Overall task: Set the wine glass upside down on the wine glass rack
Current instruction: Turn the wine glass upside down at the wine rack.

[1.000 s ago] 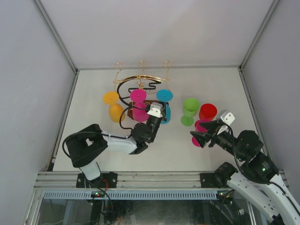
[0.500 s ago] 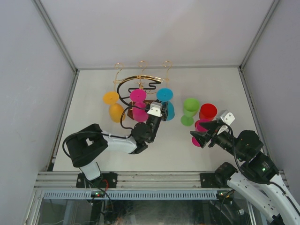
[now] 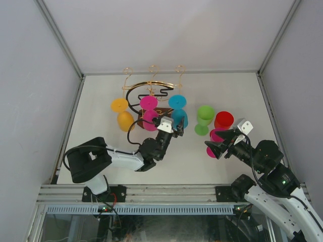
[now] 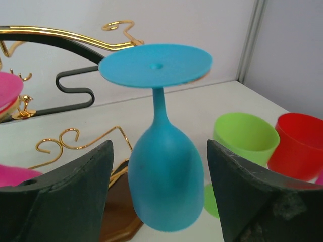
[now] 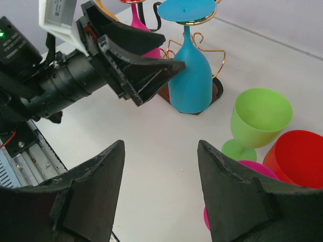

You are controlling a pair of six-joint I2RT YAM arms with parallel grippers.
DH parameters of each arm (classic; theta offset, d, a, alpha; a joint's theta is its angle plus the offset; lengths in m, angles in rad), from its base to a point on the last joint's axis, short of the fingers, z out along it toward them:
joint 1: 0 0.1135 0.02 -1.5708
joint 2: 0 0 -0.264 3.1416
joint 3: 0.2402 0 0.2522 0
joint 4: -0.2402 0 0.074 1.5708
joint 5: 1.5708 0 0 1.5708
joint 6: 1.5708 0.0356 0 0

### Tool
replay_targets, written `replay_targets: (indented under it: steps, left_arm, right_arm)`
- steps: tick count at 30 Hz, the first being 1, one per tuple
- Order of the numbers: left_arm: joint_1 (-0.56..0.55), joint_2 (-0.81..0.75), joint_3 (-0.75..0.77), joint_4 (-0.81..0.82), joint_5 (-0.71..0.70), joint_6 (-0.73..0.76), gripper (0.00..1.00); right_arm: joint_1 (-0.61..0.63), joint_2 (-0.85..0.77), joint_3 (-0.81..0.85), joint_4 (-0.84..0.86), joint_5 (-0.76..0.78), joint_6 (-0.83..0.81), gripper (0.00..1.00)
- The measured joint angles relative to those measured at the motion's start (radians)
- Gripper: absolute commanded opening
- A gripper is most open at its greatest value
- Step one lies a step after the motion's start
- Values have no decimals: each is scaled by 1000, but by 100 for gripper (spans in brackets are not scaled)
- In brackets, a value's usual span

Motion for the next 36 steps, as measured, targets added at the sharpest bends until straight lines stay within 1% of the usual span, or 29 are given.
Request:
replay_targets:
  steps: [11, 13, 14, 16, 20, 26, 29, 36]
  left_arm:
    - [-134, -120, -92, -73, -114, -34, 85]
    - [-170, -154, -105, -114, -147, -53, 97]
    - [-192, -177, -109, -153, -159, -71, 100]
    - [-224, -217, -111, -230, -177, -108, 100]
    - [-282, -322, -111, -461, -187, -245, 100]
    - [-292, -442, -100, -879, -137, -457, 100]
    - [-292, -478, -100, -1046, -92, -536, 100]
    - [-292, -602, -118, -1249, -66, -681, 100]
  right_arm:
    - [0, -7, 1, -6, 16, -13, 62]
    - [0, -6, 6, -6, 17, -18, 62]
    - [0, -5, 11, -6, 19, -19, 63]
    - [0, 0, 23, -5, 19, -21, 64]
    - [0, 21, 36, 9, 19, -25, 66]
    - [0, 83, 74, 3, 19, -26, 67]
    - [-3, 134, 122, -13, 15, -27, 67]
    - [-72, 326, 292, -26, -68, -24, 68]
